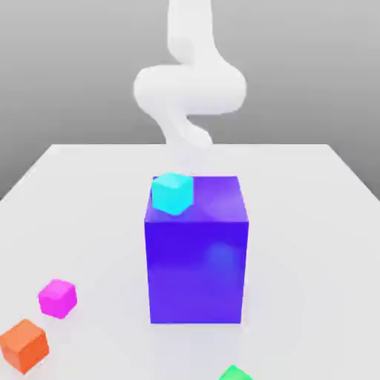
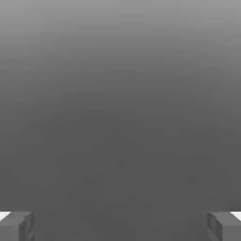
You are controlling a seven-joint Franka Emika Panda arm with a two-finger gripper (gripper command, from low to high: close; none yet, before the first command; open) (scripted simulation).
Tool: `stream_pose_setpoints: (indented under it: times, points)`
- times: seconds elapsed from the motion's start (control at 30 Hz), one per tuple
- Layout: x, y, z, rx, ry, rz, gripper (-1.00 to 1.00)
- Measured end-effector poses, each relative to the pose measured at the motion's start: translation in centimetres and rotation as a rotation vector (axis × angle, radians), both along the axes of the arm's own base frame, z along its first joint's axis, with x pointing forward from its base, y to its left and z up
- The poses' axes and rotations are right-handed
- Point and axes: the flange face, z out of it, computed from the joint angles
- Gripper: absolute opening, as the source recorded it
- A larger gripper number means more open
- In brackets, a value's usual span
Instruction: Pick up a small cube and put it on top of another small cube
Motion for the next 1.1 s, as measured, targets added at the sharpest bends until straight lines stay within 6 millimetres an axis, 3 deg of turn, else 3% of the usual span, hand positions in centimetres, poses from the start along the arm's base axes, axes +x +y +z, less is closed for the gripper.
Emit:
stream_pose_setpoints:
  times: [0.17,0.37,0.53,0.73,0.8,1.0,1.03,1.1]
  points:
    - [4.9,-5.5,-10.2,0.044,0.155,-0.042,0.0]
    - [6.5,-11.7,-23.0,0.085,0.332,-0.112,0.0]
    - [4.5,-16.4,-33.4,0.106,0.479,-0.184,0.0]
    - [-1.9,-21.4,-44.3,0.116,0.658,-0.29,0.0]
    - [-3.6,-22.1,-47.1,0.11,0.702,-0.306,0.0]
    - [-4.1,-22.4,-53.0,0.106,0.717,-0.311,0.0]
    - [-4.2,-22.3,-53.7,0.108,0.717,-0.311,-1.0]
    - [-4.2,-22.3,-53.7,0.109,0.717,-0.311,-1.0]
